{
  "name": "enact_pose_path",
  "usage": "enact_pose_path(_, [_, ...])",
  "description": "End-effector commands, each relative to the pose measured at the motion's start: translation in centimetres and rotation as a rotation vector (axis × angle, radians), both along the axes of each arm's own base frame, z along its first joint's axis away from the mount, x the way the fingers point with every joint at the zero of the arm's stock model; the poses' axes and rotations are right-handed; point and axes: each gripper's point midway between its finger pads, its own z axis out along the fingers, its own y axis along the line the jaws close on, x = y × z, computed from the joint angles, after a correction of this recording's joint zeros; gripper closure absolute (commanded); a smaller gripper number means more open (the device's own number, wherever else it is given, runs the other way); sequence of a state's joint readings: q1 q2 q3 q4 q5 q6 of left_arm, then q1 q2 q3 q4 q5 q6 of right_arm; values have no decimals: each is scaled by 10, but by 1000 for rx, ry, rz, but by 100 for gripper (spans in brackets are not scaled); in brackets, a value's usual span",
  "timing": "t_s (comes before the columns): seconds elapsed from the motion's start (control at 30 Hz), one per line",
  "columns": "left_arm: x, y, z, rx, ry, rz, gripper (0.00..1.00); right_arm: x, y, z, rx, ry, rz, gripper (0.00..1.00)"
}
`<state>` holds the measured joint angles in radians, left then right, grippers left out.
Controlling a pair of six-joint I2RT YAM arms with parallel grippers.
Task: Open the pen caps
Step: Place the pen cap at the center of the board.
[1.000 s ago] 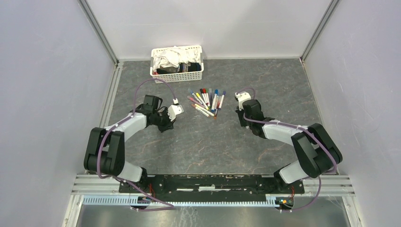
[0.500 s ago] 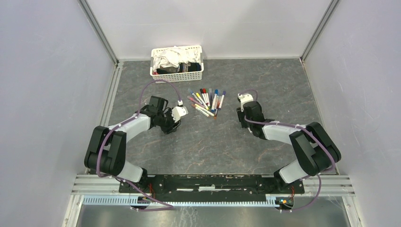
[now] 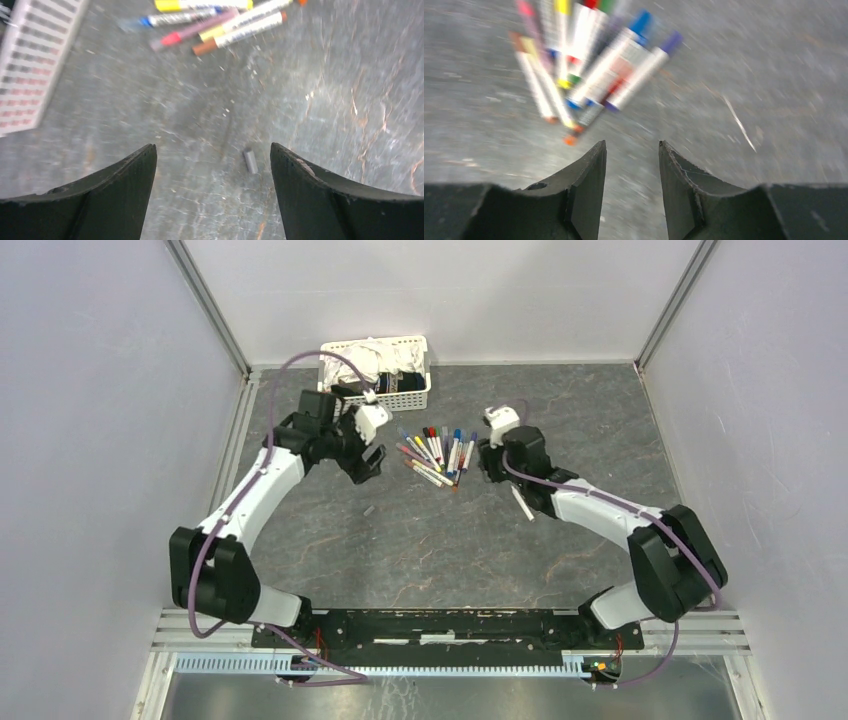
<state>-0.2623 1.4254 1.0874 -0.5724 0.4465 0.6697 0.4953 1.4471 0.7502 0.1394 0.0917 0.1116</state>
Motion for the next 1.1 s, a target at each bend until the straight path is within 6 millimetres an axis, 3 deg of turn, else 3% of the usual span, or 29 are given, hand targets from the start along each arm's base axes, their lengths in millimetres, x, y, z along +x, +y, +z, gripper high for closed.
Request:
enact_pose_path(0.0, [-1, 4, 63, -110, 26, 112, 2, -7, 87, 29, 39, -35, 290, 52])
enact_pose_path(0.13, [3, 27, 91, -151, 8, 194, 0, -20, 136, 13, 54, 26, 421, 49])
enact_pose_path(0.27, [6, 54, 102, -149, -24, 301, 0, -26, 155, -9, 68, 92, 456, 47])
enact_pose_path(0.57, [-9, 60, 99, -151, -19, 315, 0, -24, 157, -42, 24, 144, 450, 47])
enact_pose_path(0.83, [-12, 60, 105, -162, -23, 334, 0, -12, 152, -51, -24, 145, 414, 48])
enact_pose_path(1.07, [-18, 57, 109, -177, -20, 311, 0, -11, 153, -43, -17, 125, 416, 50])
